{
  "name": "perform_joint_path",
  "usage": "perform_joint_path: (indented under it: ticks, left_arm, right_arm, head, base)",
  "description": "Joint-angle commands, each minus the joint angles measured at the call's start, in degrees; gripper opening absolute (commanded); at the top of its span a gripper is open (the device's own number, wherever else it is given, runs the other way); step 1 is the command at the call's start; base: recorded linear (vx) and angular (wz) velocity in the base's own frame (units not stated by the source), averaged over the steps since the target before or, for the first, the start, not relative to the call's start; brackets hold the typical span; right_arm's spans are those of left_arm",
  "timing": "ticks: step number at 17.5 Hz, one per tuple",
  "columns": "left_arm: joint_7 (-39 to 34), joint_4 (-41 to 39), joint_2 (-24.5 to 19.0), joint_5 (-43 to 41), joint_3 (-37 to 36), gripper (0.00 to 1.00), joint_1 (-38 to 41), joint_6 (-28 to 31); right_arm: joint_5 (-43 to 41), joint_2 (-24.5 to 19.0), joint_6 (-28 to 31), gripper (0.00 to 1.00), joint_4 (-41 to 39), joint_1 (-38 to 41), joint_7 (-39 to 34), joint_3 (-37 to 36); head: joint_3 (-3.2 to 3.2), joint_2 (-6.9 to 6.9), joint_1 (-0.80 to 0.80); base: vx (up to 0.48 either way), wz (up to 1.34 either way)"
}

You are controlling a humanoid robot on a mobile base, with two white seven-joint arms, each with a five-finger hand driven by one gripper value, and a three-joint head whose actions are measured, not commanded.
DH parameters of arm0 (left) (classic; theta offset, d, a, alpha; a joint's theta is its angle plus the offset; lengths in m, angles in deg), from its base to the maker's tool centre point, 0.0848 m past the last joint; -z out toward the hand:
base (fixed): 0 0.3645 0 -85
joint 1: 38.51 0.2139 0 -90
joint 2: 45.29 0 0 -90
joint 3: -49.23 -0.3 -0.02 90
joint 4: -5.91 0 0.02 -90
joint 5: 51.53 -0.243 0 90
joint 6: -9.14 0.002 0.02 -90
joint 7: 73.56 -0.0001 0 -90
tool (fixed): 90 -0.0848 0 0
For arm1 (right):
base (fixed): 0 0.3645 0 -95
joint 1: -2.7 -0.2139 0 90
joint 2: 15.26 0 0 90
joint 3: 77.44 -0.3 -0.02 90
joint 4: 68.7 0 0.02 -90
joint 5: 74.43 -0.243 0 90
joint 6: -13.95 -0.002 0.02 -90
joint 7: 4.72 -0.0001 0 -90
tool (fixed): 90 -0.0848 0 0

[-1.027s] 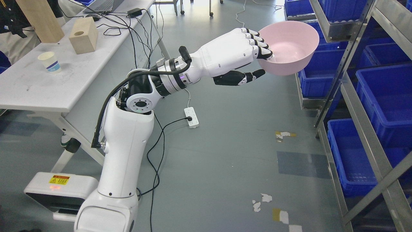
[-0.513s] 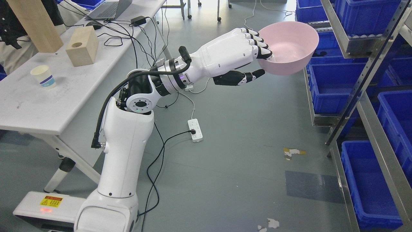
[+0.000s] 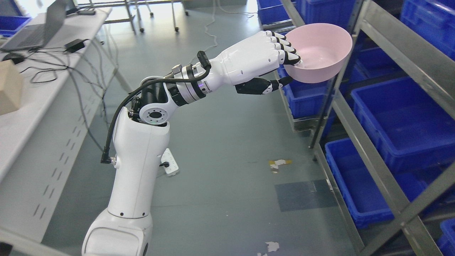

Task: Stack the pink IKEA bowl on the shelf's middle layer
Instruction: 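Hold the pink bowl raised in the left hand while the robot turns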

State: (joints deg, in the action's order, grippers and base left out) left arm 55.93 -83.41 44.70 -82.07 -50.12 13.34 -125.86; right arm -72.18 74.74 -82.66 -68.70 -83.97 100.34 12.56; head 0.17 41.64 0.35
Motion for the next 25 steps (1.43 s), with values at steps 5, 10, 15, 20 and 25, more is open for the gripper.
perform_joint_path:
  ticks: [5,10,15,20,25]
  left_arm:
    - [-0.99,0.81,-1.00,1.45,-0.06,0.07,-0.26,0.01]
    - [1.28,1.33,-1.00,-0.65,2.66,0.07,-5.88,0.01]
    - [3.84,4.15,-1.00,-8.38,5.22,0.08,-6.15,0.01]
    - [3.75,8.97,-2.28,-15.23,5.75,0.08,-5.97,0.01]
    - [2.18,16.35,-1.00,-17.19,3.39,0.08,-7.82,0.01]
  right_arm:
    - [-0.05,1.00,0.01,1.00,-1.00,0.01,-0.02,0.18]
    - [0.03,1.00,0.01,1.00,-1.00,0.01,-0.02,0.17]
    - [-0.05,1.00,0.01,1.00,-1.00,0.01,-0.02,0.26]
    - [0.03,1.00,0.01,1.00,-1.00,0.01,-0.02,0.18]
    - [-0.05,1.00,0.01,1.00,-1.00,0.01,-0.02,0.26]
  head:
    - [0.00,0.00,0.00]
    - [0.00,0.00,0.00]
    - [0.00,0.00,0.00]
    - [0.00,0.00,0.00]
    - [0.00,0.00,0.00]
  base:
    - [0.058,-1.27]
    - [0.023,-1.26]
    - [0.026,-1.00]
    - [0.053,-0.71]
    - [0.020,-0.21]
